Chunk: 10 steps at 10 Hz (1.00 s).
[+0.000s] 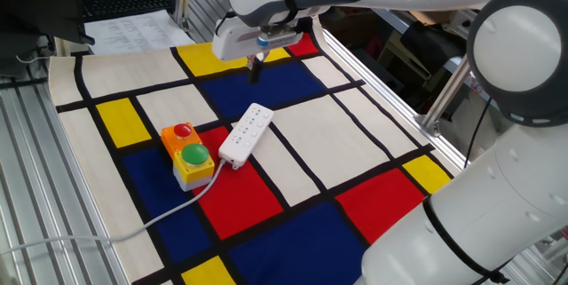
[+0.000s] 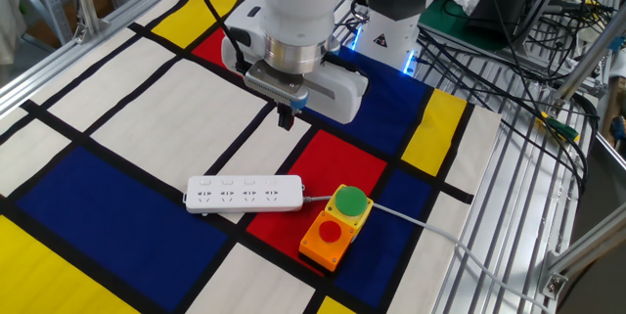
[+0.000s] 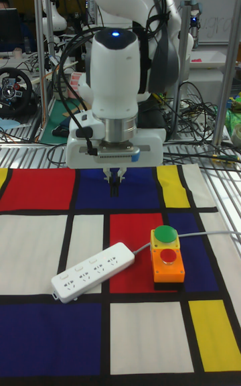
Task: Turn off the power strip by pressing the button
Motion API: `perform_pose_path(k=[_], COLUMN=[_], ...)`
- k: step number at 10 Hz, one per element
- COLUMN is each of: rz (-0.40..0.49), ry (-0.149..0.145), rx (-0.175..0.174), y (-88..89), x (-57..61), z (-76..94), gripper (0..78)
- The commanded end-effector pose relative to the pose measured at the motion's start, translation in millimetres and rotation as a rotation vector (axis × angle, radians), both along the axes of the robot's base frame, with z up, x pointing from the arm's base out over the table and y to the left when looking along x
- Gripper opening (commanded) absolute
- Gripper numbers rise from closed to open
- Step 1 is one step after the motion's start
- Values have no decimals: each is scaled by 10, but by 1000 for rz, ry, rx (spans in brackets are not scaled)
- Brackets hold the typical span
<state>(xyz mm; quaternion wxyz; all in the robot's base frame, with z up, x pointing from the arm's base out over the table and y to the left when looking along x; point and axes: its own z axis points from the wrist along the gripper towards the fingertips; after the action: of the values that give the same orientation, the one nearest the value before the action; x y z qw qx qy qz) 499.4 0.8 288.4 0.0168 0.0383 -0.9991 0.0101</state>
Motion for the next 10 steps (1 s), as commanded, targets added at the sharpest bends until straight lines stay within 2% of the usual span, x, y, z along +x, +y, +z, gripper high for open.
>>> perform_pose_path(k=[1,7,9,10], rz=[-4,-21,-43,-44], ry=[-5,-5,25,30], rx=[12,17,-9,-17], y=[-16,-80,-81,-82], x=[49,87,86,85], z=[-55,-233,-240,-240], gripper=[0,0,0,0])
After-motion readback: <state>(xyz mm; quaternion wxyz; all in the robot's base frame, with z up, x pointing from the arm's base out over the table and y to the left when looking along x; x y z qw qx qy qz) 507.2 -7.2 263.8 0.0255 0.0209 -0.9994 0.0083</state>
